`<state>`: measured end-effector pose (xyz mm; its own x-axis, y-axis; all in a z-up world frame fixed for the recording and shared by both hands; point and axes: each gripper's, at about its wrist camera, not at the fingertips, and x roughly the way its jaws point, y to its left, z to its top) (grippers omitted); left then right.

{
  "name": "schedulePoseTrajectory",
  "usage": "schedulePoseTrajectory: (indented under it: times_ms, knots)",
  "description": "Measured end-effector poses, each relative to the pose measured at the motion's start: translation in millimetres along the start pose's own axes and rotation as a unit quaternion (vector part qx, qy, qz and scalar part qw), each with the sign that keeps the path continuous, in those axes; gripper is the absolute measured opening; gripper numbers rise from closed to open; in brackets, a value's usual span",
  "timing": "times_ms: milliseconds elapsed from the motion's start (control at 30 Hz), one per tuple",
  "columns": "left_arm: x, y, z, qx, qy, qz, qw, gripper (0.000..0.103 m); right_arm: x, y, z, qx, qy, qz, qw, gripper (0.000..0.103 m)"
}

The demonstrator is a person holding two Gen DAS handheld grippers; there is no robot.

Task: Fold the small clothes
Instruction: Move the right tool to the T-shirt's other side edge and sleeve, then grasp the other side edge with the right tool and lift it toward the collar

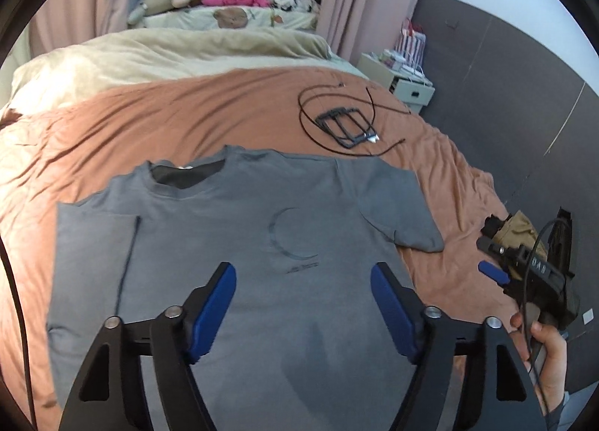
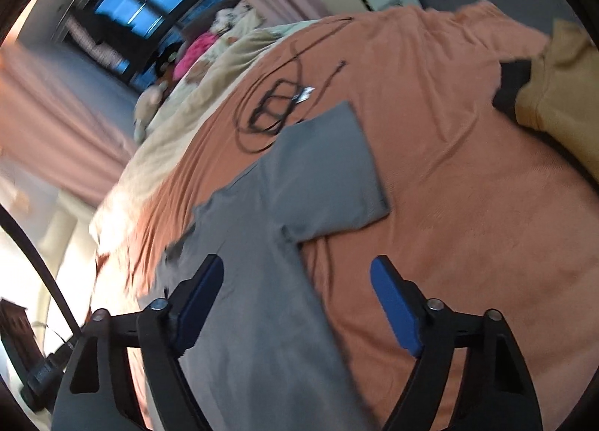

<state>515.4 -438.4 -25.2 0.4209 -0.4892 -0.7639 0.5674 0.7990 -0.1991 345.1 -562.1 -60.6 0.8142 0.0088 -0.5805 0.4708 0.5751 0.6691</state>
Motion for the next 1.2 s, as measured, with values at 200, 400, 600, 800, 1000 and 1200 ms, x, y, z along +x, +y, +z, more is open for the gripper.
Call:
schedulePoseTrajectory:
  times_ms: [200,400,600,800,1000,1200]
  knots:
    - [51,-16,12,0.023,0.026,-0.017,0.9993,0.056,38,-25,22,0.041,-0.002,0.011,0.999,0.068]
    - [94,-30,26,0.034,0.040,-0.028,0.9982,0.040,77,-31,42,0.044,0.009,0.004,0.999,0.056]
    - [133,-41,39,0.039,0.048,-0.041,0.9972,0.029,100,-36,59,0.046,0.013,0.005,0.999,0.051]
    - [164,-50,45,0.048,0.058,-0.050,0.9959,0.022,117,-45,70,0.051,0.018,0.004,0.999,0.051]
    - [192,-58,48,0.055,0.067,-0.054,0.9948,0.022,130,-56,75,0.052,0.026,0.006,0.998,0.044]
    - [214,-64,53,0.052,0.075,-0.057,0.9942,0.020,133,-56,80,0.023,0.024,-0.003,0.999,0.024]
